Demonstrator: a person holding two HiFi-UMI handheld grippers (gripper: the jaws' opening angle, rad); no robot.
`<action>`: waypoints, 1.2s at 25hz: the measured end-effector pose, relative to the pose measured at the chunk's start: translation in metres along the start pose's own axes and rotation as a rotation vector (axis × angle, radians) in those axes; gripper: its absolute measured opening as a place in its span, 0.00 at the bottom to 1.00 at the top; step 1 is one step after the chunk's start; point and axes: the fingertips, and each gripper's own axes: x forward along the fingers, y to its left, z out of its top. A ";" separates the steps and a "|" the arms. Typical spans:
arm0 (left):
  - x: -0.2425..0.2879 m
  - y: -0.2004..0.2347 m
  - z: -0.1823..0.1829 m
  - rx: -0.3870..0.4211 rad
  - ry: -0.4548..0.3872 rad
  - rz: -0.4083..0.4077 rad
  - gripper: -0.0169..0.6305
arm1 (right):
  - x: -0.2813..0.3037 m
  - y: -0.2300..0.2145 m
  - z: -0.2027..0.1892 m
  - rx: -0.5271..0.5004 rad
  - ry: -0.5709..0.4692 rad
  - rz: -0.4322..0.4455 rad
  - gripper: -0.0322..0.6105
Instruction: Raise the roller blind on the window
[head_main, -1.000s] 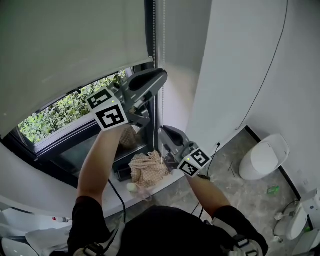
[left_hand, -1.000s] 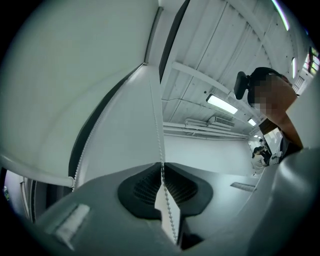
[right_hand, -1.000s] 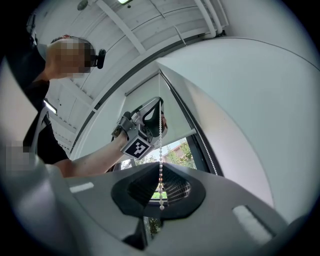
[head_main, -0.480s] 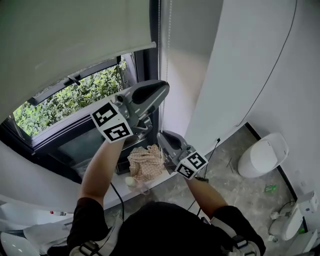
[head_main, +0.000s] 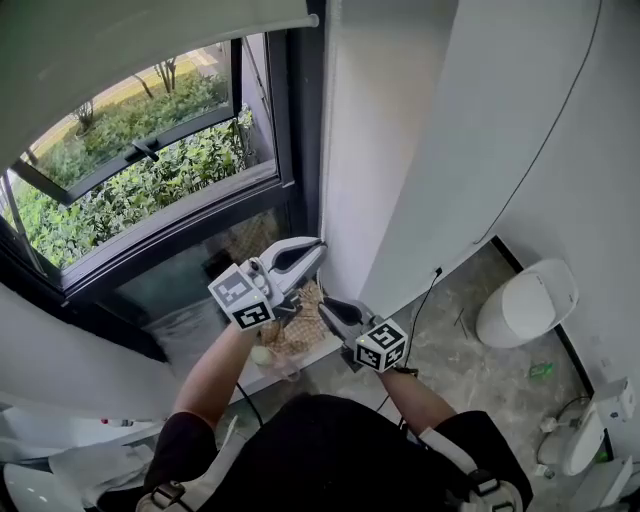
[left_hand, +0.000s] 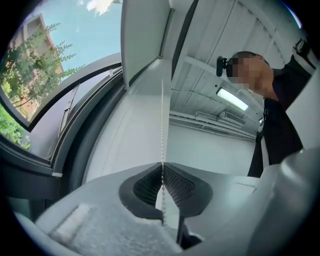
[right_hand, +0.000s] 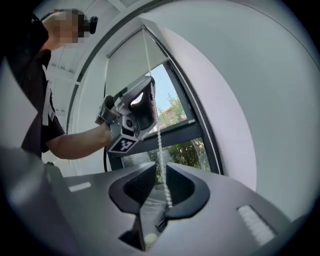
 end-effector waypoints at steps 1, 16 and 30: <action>0.001 0.002 0.000 0.010 0.009 0.003 0.05 | 0.000 0.002 0.011 -0.016 -0.020 0.015 0.18; -0.010 0.002 0.003 -0.028 -0.038 0.016 0.05 | -0.019 0.046 0.292 -0.216 -0.491 0.098 0.23; -0.007 -0.017 0.001 -0.036 -0.047 -0.005 0.05 | 0.011 0.074 0.355 -0.201 -0.563 0.205 0.16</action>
